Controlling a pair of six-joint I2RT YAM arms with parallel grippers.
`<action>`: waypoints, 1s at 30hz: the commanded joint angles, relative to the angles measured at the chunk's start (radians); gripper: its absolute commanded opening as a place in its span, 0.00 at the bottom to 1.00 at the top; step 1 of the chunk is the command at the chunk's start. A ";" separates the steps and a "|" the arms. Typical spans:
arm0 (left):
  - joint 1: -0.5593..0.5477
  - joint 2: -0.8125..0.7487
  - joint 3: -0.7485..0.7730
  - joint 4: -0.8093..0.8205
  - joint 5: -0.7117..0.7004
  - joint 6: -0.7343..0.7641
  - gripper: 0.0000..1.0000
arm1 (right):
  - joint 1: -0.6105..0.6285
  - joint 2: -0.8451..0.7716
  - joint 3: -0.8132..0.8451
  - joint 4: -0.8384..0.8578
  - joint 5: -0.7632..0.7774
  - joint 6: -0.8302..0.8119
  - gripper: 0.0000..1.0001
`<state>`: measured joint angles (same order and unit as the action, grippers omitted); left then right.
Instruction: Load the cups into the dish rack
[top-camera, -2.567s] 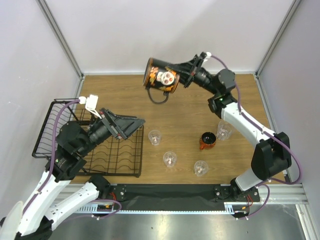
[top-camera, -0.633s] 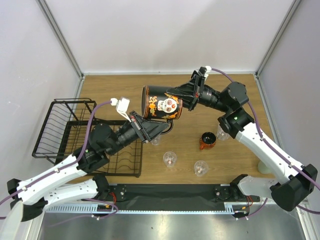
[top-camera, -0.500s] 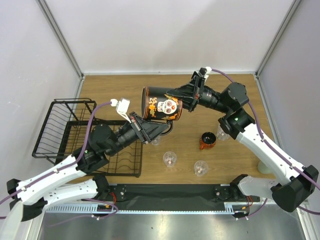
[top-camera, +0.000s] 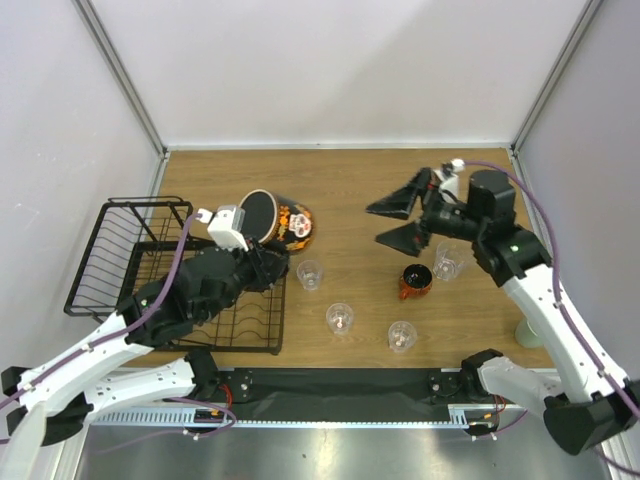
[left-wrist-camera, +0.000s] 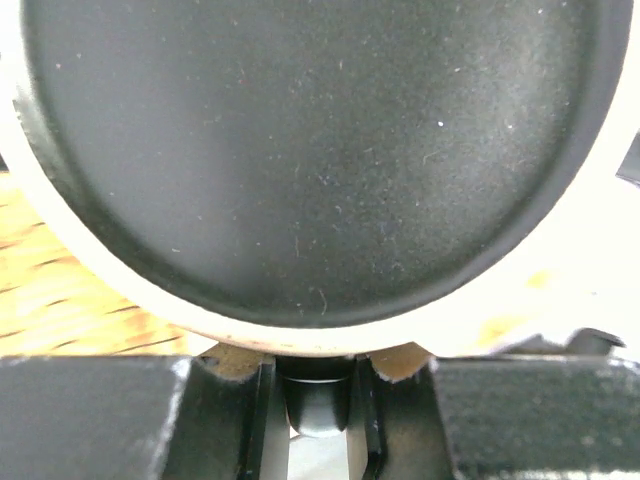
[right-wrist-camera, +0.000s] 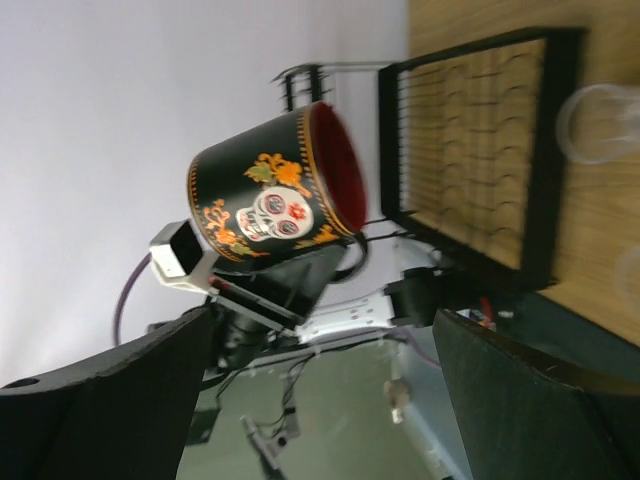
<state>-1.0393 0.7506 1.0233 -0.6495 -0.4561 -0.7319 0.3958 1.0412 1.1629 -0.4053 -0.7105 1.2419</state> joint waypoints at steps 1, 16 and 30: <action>0.001 0.003 0.078 -0.055 -0.225 0.052 0.00 | -0.083 -0.073 -0.037 -0.236 -0.056 -0.177 0.99; 0.271 0.158 -0.235 0.053 -0.219 0.075 0.00 | -0.301 -0.237 -0.120 -0.361 -0.201 -0.219 1.00; 0.328 0.228 -0.385 0.152 -0.268 -0.034 0.00 | -0.336 -0.274 -0.109 -0.445 -0.208 -0.246 1.00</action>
<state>-0.7345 0.9749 0.6220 -0.6369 -0.6178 -0.7238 0.0635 0.7837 1.0214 -0.8406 -0.8883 1.0080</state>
